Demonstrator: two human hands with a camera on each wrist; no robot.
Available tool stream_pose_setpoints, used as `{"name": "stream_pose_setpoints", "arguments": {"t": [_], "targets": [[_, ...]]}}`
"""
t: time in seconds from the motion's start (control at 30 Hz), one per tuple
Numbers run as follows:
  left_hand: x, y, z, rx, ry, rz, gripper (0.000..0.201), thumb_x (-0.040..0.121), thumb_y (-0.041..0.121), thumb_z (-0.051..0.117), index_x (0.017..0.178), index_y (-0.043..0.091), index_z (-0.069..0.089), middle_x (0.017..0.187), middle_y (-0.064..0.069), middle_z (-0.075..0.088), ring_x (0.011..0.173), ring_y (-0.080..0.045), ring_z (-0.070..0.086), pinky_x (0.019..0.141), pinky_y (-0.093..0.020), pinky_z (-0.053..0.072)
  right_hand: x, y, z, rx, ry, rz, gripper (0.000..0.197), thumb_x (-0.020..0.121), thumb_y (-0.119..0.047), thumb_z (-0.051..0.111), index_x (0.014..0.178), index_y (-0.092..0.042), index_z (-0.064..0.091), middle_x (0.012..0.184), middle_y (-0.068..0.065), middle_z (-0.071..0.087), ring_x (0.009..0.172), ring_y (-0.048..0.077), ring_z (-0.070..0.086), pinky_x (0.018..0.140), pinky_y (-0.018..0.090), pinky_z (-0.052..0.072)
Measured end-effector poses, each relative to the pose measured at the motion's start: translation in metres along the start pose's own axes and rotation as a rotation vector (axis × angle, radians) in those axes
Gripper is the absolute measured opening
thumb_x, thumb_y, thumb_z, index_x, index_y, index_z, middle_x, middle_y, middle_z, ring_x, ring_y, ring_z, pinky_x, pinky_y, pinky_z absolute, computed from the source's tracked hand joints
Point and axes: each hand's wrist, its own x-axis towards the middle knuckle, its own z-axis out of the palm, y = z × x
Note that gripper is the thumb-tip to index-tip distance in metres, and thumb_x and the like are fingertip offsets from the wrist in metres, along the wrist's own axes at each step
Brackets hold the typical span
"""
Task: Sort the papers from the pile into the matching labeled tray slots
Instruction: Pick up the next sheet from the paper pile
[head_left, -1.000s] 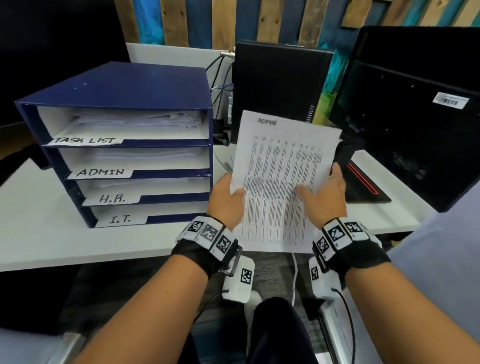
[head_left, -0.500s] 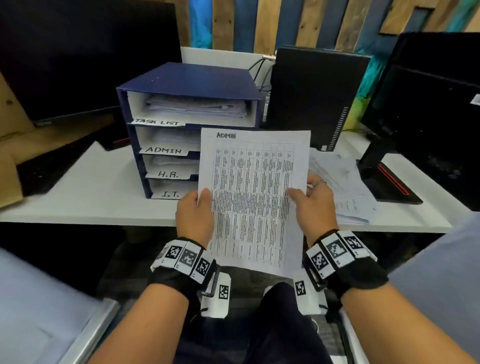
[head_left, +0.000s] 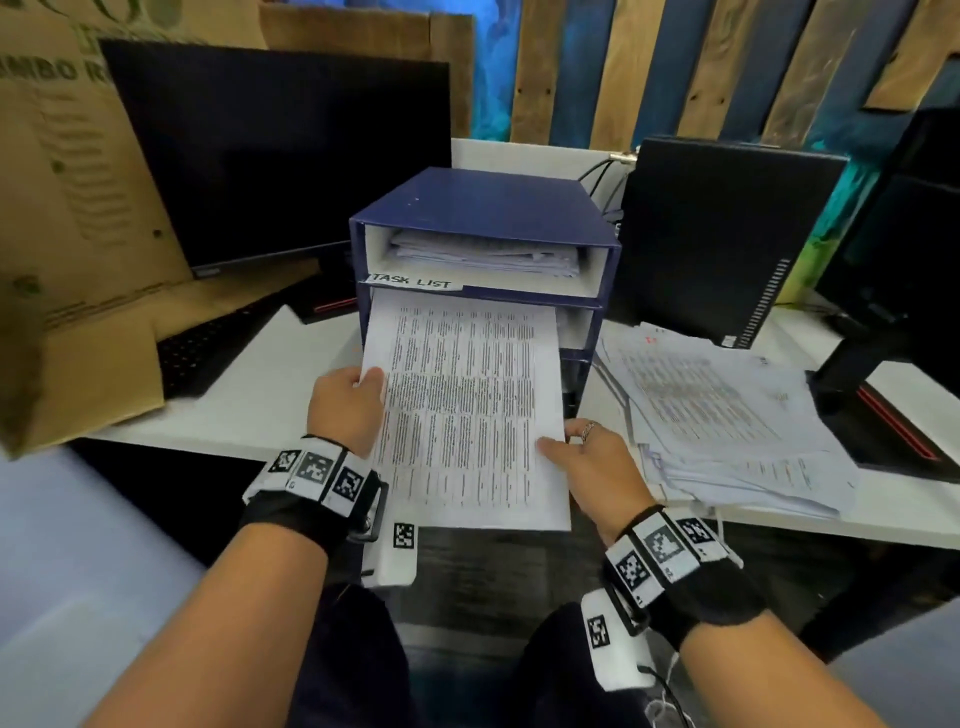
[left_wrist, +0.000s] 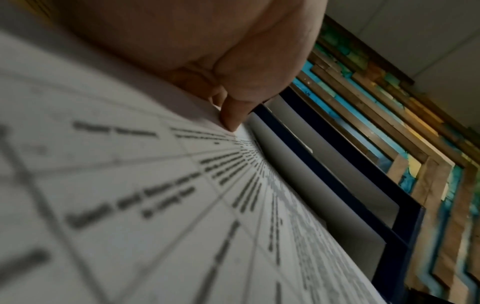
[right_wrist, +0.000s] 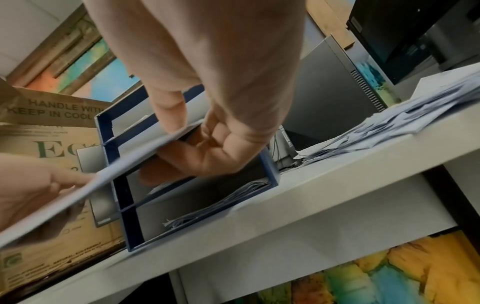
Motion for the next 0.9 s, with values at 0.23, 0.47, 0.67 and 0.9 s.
{"name": "stream_pose_setpoints", "arguments": {"t": [0.23, 0.47, 0.67, 0.9], "targets": [[0.023, 0.042, -0.005, 0.000, -0.051, 0.002, 0.034, 0.094, 0.034, 0.051, 0.070, 0.011, 0.049, 0.064, -0.008, 0.042, 0.060, -0.021, 0.041, 0.058, -0.029, 0.035, 0.015, -0.023, 0.004, 0.051, 0.135, -0.025, 0.012, 0.102, -0.013, 0.052, 0.095, -0.013, 0.062, 0.097, 0.008, 0.075, 0.080, 0.023, 0.074, 0.051, 0.027, 0.055], [0.021, 0.036, -0.007, -0.354, -0.108, -0.190, 0.017, 0.094, 0.012, 0.056, 0.103, 0.000, 0.064, 0.075, -0.017, 0.073, 0.047, -0.017, 0.061, 0.047, -0.024, 0.050, 0.054, -0.069, 0.011, 0.181, 0.337, -0.032, 0.014, 0.099, -0.021, 0.060, 0.094, -0.009, 0.064, 0.083, 0.014, 0.075, 0.057, 0.025, 0.070, 0.047, 0.029, 0.047], [0.040, 0.054, 0.015, -0.270, 0.207, -0.132, 0.019, 0.093, 0.011, 0.053, 0.083, 0.001, 0.066, 0.052, -0.006, 0.065, 0.051, -0.023, 0.066, 0.059, -0.034, 0.059, 0.048, -0.067, 0.014, 0.190, 0.381, -0.130, 0.028, 0.093, -0.022, 0.070, 0.117, -0.012, 0.061, 0.076, 0.005, 0.074, 0.063, 0.024, 0.074, 0.067, 0.037, 0.062], [0.034, 0.060, 0.034, -0.290, 0.249, -0.031, 0.031, 0.093, 0.026, 0.058, 0.071, 0.007, 0.069, 0.056, 0.000, 0.069, 0.055, -0.012, 0.070, 0.067, -0.032, 0.060, 0.052, -0.053, 0.009, 0.037, 0.340, -0.218, 0.036, 0.091, -0.015, 0.071, 0.126, -0.012, 0.061, 0.095, -0.001, 0.075, 0.083, 0.017, 0.075, 0.087, 0.042, 0.060]]}}
